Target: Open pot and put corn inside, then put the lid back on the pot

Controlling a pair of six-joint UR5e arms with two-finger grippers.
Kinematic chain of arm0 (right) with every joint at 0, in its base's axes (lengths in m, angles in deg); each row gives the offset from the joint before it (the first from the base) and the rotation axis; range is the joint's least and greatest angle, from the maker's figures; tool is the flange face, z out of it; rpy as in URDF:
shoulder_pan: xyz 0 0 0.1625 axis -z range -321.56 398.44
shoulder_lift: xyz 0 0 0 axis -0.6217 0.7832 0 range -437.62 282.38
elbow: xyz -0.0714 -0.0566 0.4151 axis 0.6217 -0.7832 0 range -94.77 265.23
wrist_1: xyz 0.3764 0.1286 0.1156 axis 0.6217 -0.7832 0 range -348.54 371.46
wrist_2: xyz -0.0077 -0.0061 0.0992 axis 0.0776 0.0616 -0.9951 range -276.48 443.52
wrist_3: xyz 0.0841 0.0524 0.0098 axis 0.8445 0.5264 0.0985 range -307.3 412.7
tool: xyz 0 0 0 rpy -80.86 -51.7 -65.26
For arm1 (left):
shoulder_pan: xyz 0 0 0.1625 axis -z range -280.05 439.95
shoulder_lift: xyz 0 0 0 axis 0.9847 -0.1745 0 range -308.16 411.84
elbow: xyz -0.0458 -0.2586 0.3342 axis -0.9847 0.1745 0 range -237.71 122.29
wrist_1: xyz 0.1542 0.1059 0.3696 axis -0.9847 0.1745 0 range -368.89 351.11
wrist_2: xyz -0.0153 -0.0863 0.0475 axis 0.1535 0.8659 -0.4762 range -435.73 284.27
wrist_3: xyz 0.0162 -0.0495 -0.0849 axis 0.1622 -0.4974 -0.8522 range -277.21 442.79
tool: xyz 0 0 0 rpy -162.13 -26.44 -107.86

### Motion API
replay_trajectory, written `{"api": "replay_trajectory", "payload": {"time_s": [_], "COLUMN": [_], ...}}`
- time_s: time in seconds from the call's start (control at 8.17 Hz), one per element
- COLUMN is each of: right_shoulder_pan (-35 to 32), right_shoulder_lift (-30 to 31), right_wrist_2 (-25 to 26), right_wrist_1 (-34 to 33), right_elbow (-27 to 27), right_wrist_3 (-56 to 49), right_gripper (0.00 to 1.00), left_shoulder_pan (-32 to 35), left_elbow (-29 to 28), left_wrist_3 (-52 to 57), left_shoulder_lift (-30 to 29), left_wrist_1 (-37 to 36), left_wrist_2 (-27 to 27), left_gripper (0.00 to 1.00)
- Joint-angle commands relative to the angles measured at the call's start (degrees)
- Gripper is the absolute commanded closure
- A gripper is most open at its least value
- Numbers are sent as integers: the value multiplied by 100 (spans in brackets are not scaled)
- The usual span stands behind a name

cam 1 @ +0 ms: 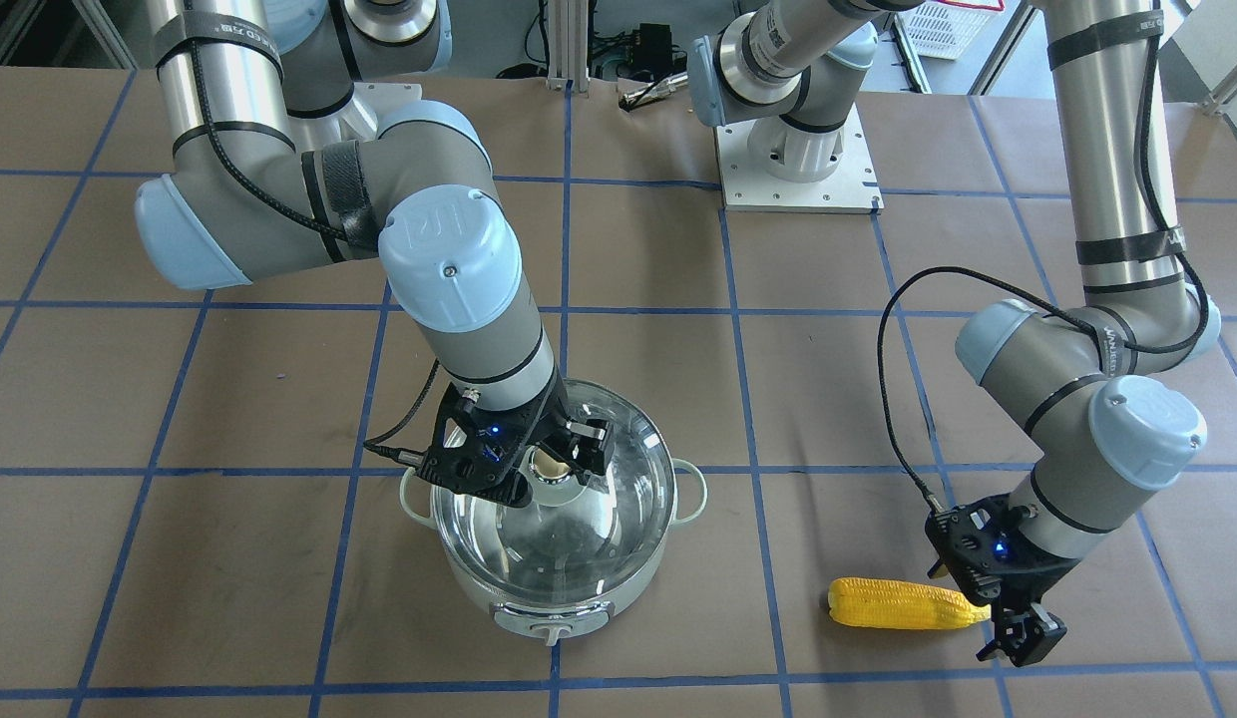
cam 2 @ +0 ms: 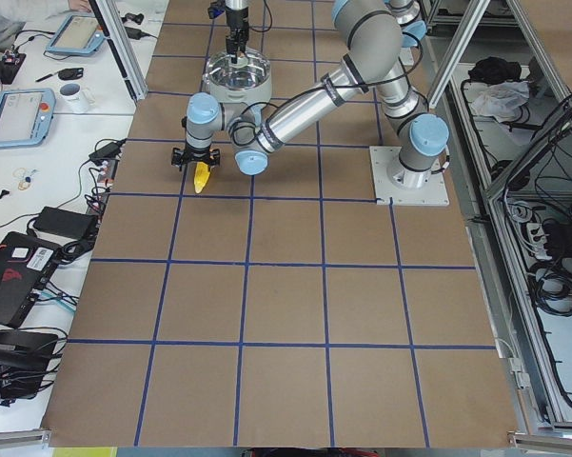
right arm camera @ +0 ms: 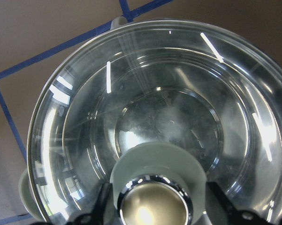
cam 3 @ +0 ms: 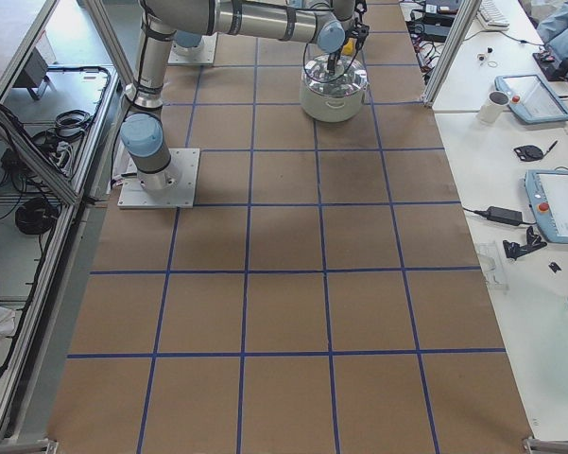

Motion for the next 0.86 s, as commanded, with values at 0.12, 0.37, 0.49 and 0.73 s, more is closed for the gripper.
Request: {"api": "replay_trajectory", "payload": {"time_s": [0.12, 0.37, 0.49, 0.73], "right_shoulder_pan": [0, 9, 9, 96], "right_shoulder_lift": [-4, 40, 49, 206], "right_wrist_2": [0, 0, 0, 0], "right_wrist_1": [40, 207, 407, 829], "right_elbow": [-20, -151, -334, -521], "right_wrist_3": [-199, -243, -252, -531], "right_gripper": [69, 74, 75, 78], "left_shoulder_pan": [0, 0, 17, 9], "left_elbow": [14, 5, 5, 14], "left_wrist_3": [-217, -499, -525, -482], "left_shoulder_lift": [-209, -227, -236, -262], "left_wrist_1": [-4, 22, 22, 31], "left_wrist_2": [33, 33, 129, 411], "left_gripper": [0, 0, 0, 0]}}
